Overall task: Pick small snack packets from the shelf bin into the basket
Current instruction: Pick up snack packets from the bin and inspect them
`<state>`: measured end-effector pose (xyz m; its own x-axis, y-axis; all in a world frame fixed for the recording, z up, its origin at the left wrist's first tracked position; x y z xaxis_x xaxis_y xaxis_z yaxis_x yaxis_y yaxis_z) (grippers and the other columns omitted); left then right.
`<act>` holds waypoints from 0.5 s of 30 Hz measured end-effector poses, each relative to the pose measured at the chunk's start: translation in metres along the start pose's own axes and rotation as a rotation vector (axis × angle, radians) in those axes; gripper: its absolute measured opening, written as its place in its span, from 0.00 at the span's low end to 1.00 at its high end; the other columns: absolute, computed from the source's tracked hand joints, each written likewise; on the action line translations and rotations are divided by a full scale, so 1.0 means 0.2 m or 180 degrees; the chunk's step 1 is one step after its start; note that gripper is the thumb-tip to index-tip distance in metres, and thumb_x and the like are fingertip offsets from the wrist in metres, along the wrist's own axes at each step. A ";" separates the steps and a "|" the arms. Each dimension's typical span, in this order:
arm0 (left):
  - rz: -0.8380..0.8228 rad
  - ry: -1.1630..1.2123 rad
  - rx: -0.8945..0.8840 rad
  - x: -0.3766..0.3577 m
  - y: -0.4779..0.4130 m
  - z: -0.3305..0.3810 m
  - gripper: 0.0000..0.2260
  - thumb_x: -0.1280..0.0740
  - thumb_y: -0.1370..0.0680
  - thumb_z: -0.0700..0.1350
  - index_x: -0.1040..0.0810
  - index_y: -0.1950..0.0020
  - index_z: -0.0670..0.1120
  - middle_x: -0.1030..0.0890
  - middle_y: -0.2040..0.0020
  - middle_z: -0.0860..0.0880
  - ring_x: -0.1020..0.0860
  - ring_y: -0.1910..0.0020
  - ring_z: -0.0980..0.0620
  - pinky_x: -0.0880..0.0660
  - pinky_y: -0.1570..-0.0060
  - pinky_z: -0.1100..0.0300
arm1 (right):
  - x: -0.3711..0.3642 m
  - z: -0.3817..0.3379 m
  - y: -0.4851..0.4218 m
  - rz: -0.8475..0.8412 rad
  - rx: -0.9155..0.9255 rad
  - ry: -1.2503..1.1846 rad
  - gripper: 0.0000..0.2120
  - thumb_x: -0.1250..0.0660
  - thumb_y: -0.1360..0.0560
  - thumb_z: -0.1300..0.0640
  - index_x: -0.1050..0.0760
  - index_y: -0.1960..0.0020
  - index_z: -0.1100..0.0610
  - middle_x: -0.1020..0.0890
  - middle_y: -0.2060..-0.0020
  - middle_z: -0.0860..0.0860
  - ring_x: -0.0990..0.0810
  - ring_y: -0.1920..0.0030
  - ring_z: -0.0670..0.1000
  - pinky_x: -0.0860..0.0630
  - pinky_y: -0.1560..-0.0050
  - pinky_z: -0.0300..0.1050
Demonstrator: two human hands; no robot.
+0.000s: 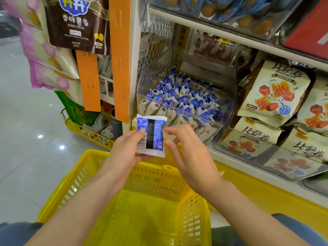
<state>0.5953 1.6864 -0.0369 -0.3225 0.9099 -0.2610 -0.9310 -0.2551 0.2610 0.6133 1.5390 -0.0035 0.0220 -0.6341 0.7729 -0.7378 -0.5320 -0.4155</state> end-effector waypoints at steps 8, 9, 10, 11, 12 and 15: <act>-0.0419 -0.0802 -0.0340 -0.06 0.04 0.00 0.07 0.37 0.22 0.43 0.21 0.57 0.50 0.17 0.64 0.57 0.20 0.66 0.63 0.26 0.67 0.71 | -0.02 0.12 -0.04 -0.0070 -0.2076 -0.2624 0.11 0.41 0.21 0.54 0.21 0.54 0.54 0.15 0.61 0.48 0.18 0.61 0.44 0.21 0.61 0.37; -0.0479 -0.0908 -0.0403 -0.06 0.05 0.00 0.06 0.37 0.23 0.43 0.21 0.56 0.49 0.17 0.64 0.58 0.21 0.66 0.64 0.29 0.68 0.74 | -0.02 0.11 -0.04 -0.0013 -0.2145 -0.2683 0.10 0.40 0.21 0.55 0.21 0.53 0.55 0.15 0.60 0.50 0.18 0.62 0.44 0.21 0.61 0.37; -0.0522 -0.0997 -0.0423 -0.06 0.05 0.00 0.04 0.36 0.23 0.42 0.21 0.56 0.49 0.17 0.64 0.58 0.21 0.66 0.65 0.30 0.68 0.76 | -0.02 0.12 -0.04 0.0076 -0.2220 -0.2703 0.09 0.40 0.21 0.55 0.22 0.52 0.57 0.15 0.60 0.50 0.18 0.62 0.44 0.21 0.62 0.37; -0.0551 -0.1058 -0.0399 -0.07 0.06 0.00 0.03 0.34 0.24 0.42 0.22 0.55 0.48 0.16 0.63 0.58 0.21 0.65 0.65 0.30 0.68 0.76 | -0.02 0.12 -0.04 0.0179 -0.2298 -0.2701 0.08 0.39 0.22 0.55 0.24 0.50 0.58 0.15 0.61 0.50 0.18 0.63 0.44 0.21 0.63 0.36; -0.0546 -0.1074 -0.0363 -0.07 0.06 -0.01 0.03 0.34 0.25 0.42 0.22 0.54 0.49 0.16 0.60 0.57 0.20 0.63 0.64 0.29 0.66 0.75 | -0.02 0.13 -0.04 0.0253 -0.2350 -0.2667 0.09 0.39 0.22 0.54 0.26 0.48 0.58 0.15 0.61 0.49 0.18 0.63 0.43 0.22 0.65 0.34; -0.0288 -0.0634 -0.0292 -0.07 0.06 -0.02 0.08 0.34 0.25 0.38 0.24 0.48 0.49 0.16 0.52 0.51 0.18 0.54 0.57 0.22 0.53 0.63 | -0.03 0.12 -0.04 -0.0170 -0.2369 -0.2428 0.13 0.39 0.22 0.50 0.29 0.42 0.57 0.18 0.52 0.50 0.20 0.56 0.41 0.23 0.61 0.31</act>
<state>0.5890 1.6693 -0.0336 -0.2053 0.9747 -0.0886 -0.9692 -0.1898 0.1570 0.6362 1.5339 -0.0172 0.2928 -0.9410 0.1698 -0.9441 -0.2565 0.2070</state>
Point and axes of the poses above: each hand's wrist, its own y-axis away from the middle knuckle, its own x-axis out of the back of the hand, z = x × y, the point moved 2 cm from there along -y, towards the middle knuckle
